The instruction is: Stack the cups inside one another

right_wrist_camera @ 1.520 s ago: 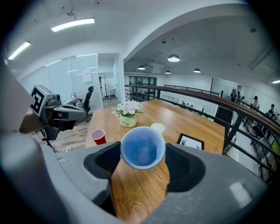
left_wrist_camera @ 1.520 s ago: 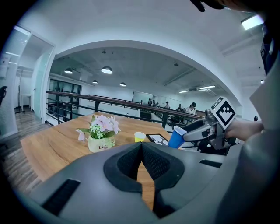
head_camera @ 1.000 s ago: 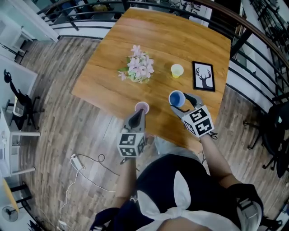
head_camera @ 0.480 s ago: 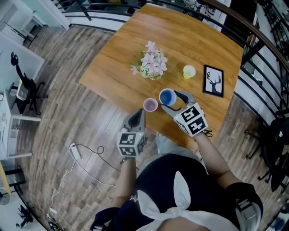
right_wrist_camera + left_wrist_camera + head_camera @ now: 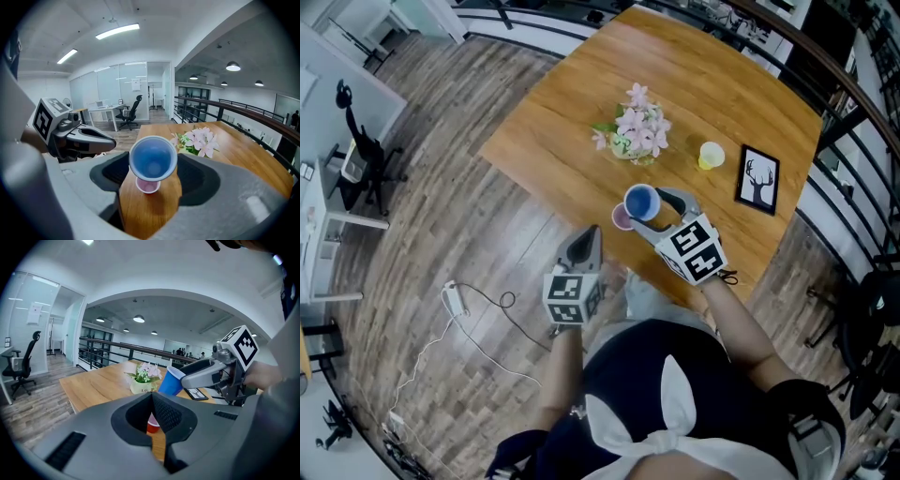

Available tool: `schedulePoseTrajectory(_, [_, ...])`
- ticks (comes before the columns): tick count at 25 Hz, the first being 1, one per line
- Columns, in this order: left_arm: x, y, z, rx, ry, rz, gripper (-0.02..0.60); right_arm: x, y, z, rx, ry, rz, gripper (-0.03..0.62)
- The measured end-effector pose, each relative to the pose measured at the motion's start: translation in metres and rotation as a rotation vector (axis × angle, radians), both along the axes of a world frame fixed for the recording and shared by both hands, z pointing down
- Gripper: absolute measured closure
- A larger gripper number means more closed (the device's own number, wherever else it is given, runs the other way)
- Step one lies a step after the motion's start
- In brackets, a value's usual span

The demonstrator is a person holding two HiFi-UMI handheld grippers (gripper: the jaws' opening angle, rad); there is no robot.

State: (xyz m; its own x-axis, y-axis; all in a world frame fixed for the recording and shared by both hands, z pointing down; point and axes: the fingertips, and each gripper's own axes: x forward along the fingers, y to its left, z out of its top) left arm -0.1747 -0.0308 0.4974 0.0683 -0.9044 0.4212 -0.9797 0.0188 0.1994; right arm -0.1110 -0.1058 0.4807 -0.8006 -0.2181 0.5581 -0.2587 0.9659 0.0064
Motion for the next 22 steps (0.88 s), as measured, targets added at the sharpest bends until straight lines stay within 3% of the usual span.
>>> schedulePoseTrajectory(22, [-0.019,-0.004,0.020,-0.015,0.022,-0.056,0.565,-0.021,0.003,0.037,-0.065,0.080,-0.081,0.276])
